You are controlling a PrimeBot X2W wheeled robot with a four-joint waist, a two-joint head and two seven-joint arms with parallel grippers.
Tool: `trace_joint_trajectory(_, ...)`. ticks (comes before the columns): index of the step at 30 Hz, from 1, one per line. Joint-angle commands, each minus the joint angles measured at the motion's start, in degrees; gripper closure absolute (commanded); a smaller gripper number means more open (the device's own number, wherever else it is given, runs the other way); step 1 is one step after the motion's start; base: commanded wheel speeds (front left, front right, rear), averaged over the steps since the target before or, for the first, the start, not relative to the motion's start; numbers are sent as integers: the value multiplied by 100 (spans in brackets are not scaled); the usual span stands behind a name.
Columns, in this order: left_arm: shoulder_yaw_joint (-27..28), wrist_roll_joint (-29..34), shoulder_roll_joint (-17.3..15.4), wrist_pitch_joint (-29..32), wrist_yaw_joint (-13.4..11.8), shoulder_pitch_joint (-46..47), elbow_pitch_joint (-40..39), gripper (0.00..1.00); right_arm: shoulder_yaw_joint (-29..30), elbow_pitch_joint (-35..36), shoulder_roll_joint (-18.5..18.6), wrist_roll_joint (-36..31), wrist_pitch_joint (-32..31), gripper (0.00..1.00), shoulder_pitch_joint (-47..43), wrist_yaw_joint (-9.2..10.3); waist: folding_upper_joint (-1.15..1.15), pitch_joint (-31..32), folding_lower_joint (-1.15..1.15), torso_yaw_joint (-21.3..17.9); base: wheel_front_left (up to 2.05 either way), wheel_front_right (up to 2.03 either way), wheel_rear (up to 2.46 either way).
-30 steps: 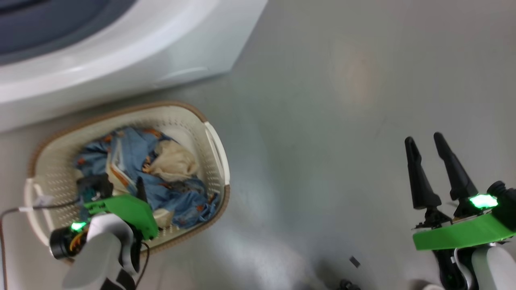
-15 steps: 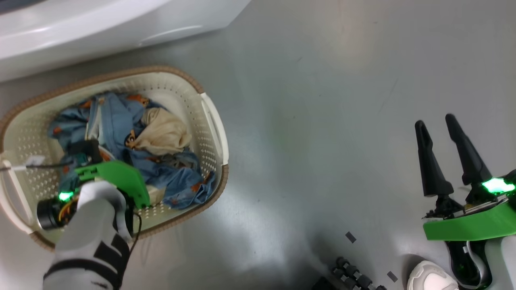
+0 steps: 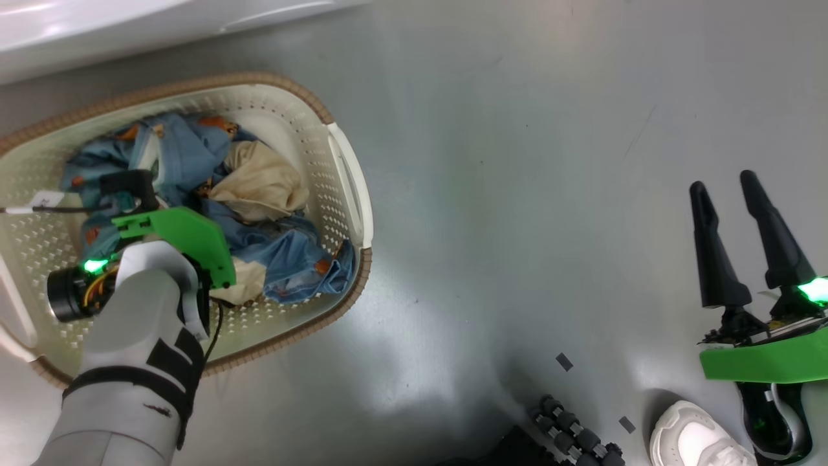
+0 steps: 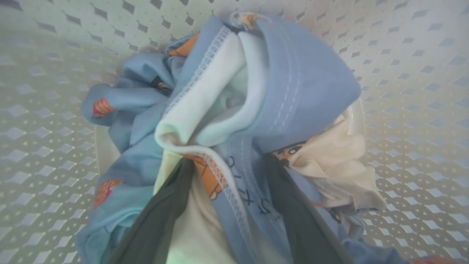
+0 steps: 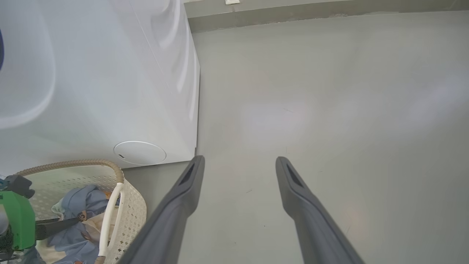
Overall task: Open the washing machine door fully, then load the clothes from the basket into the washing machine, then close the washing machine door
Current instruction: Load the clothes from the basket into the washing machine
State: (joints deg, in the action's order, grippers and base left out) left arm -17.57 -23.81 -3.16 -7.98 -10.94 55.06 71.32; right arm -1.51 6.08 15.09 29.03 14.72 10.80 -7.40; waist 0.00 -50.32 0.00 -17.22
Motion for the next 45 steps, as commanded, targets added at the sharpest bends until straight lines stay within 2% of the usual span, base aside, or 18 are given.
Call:
trace_joint_trajectory(1, 54, 37, -75, 11, -58, -61, -1, 0, -37, 128, 154, 78, 28, 0, -164, -9, 0, -53, 0, -35, 0, 0, 0)
trace_joint_trajectory(6, -93, 70, -21, 38, -70, 3, 105, 2, 109, 140, 178, 99, 28, 0, -256, -9, 0, -83, 0, 5, 0, 0, 0)
trace_joint_trajectory(7, -137, 88, -12, 40, -80, 9, 120, 18, 127, 145, 183, 102, 28, 0, -273, -9, 0, -86, 0, 16, 0, 0, 0)
trace_joint_trajectory(8, -174, 95, -4, 42, -78, 10, 132, 55, 141, 150, 188, 103, 28, 0, -287, -9, 0, -89, 0, 27, 0, 0, 0)
trace_joint_trajectory(9, -206, 98, 3, 37, -82, 12, 142, 70, 153, 153, 190, 104, 28, 0, -297, -9, 0, -90, 0, 37, 0, 0, 0)
trace_joint_trajectory(10, -240, 103, 9, 29, -90, 11, 151, 90, 162, 156, 192, 103, 28, 0, -304, -9, 0, -91, 0, 48, 0, 0, 0)
trace_joint_trajectory(11, -264, 97, 13, 20, -95, 10, 158, 100, 169, 160, 197, 103, 28, 0, -307, -9, 0, -92, 0, 57, 0, 0, 0)
trace_joint_trajectory(17, -323, -94, 25, -183, -44, -52, 119, 100, 159, 130, 222, 110, 28, 0, -226, -9, 0, -26, 0, 127, 0, 0, 0)
trace_joint_trajectory(25, -731, -835, 27, -603, 27, -758, -607, 100, 60, 18, 183, 118, 28, 0, -202, -9, 0, 585, 0, 382, 0, 0, 0)
trace_joint_trajectory(31, -1307, -1345, 27, -696, -240, -1537, -1614, 100, 17, -59, 200, -21, 28, 0, -333, -9, 0, 1309, 0, 741, 0, 0, 0)
trace_joint_trajectory(35, -1447, -1425, 27, -699, -480, -2166, -2526, 100, 24, -118, 178, -189, 28, 0, -481, -9, 0, 1870, 0, 939, 0, 0, 0)
trace_joint_trajectory(45, -1237, -1195, 28, -701, -617, -3548, -3846, 100, -24, -210, -22, -433, 28, 0, -942, -9, 0, 3002, 0, 1105, 0, 0, 0)
